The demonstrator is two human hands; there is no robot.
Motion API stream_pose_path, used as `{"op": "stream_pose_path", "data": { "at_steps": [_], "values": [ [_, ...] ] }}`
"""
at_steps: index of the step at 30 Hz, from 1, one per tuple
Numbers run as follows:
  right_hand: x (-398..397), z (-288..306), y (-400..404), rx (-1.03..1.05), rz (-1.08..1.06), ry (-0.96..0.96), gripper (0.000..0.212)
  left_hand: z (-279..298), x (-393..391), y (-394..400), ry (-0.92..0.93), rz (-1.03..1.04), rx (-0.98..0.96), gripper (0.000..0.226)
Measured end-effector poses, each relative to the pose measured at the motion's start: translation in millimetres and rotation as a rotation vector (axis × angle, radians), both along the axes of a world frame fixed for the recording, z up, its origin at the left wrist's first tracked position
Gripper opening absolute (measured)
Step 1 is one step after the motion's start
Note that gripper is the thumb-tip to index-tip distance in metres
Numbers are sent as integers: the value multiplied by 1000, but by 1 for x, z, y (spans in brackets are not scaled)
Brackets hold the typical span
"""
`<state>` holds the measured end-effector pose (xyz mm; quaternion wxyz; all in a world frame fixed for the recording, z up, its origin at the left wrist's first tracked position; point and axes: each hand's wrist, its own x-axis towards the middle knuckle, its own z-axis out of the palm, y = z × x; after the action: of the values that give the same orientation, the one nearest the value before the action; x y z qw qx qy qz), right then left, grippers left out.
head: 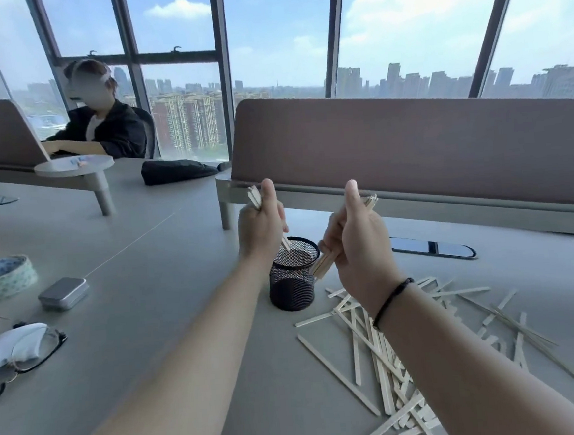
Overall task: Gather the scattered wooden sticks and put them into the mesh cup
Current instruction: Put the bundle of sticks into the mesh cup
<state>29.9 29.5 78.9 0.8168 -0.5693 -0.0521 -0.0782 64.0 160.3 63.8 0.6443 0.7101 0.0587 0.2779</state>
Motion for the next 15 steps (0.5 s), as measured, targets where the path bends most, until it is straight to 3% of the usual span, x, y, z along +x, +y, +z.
{"op": "stream_pose_path", "data": {
  "at_steps": [4,7,15],
  "values": [
    [3,-5,-1,11,-6,6,68,-23,4,-2,146,-18,291,62],
    [3,-1,-1,24,3,-3,67,-31,-4,-4,157,-7,418,63],
    [-12,3,10,-53,12,-28,65,-30,-54,-11,175,32,446,68]
  ]
}}
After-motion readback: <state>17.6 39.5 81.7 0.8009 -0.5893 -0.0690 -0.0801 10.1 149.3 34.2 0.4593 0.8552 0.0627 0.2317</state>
